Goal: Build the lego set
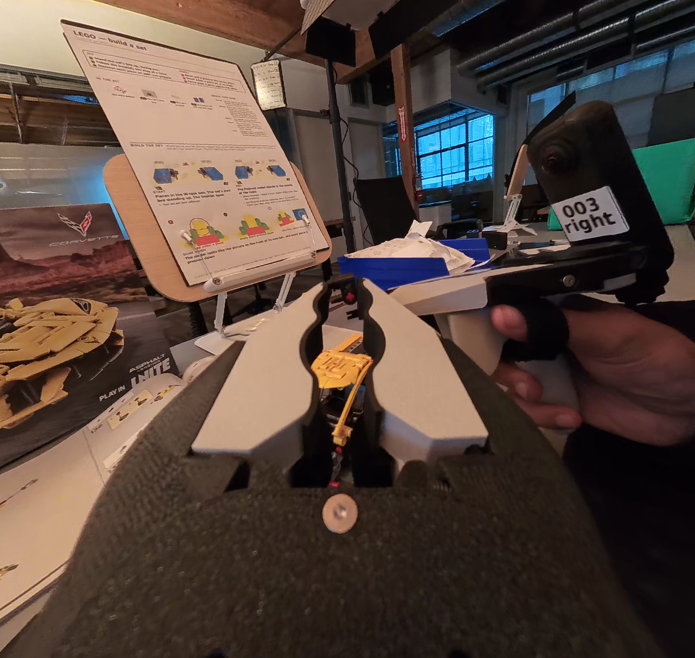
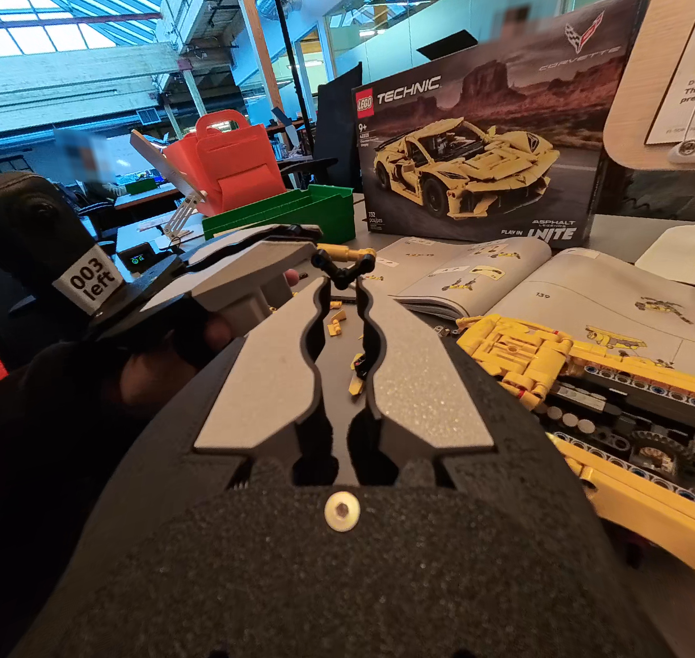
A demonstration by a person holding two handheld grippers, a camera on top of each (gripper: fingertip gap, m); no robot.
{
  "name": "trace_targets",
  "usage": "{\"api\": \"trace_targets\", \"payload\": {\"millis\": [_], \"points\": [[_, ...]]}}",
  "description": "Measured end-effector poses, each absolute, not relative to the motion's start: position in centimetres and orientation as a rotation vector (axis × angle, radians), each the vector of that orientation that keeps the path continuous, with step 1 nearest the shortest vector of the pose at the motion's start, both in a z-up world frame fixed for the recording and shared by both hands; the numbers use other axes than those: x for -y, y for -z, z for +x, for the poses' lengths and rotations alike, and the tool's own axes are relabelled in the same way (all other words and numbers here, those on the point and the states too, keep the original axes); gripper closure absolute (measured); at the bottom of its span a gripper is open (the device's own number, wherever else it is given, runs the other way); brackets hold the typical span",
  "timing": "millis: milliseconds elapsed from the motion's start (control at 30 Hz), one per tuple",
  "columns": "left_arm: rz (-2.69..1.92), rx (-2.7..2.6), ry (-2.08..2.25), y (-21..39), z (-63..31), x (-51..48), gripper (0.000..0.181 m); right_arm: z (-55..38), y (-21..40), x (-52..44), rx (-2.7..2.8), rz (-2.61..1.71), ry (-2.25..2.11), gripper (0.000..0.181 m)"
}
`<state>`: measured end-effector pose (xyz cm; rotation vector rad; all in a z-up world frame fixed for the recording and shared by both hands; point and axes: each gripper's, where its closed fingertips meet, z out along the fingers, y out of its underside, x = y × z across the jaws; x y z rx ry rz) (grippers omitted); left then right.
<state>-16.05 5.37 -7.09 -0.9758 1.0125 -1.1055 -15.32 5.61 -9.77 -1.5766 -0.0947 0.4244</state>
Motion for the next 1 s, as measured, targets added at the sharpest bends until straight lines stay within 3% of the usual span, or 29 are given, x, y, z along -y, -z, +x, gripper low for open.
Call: {"api": "trace_targets", "payload": {"millis": [633, 867, 1000], "points": [[-1.122, -1.072, 1.239, 8.8, -15.6, -5.8, 0.165, -15.9, 12.2, -5.6, 0.189, -1.716, -0.532, 0.176], [-1.378, -0.985, 1.343, 10.9, -15.6, -8.6, 0.167, -15.8, 12.3, -5.1, 0.493, -1.704, -0.028, 0.157], [-1.461, -0.980, 1.482, 11.6, -15.4, -8.4, 0.166, -16.4, 12.6, -4.9, 0.695, -1.614, 0.345, 0.166]]}}
